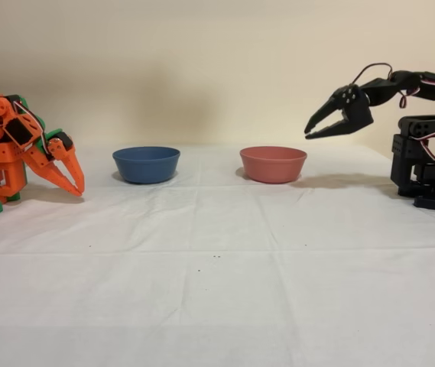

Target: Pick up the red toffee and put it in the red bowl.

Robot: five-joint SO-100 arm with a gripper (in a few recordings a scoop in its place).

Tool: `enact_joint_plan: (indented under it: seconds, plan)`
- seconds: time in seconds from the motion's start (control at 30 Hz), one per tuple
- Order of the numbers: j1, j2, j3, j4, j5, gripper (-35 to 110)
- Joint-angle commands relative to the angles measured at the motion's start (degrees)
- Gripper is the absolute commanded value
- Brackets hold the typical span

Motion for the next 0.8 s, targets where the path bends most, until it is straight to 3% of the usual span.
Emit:
enact_joint_plan:
  seconds: [0.0,0.77]
  plan:
    - [-0.2,3.3,2.8,0.0,-1.0,1]
    - [-2.3,9.6,16.3,4.2,-2.6,1]
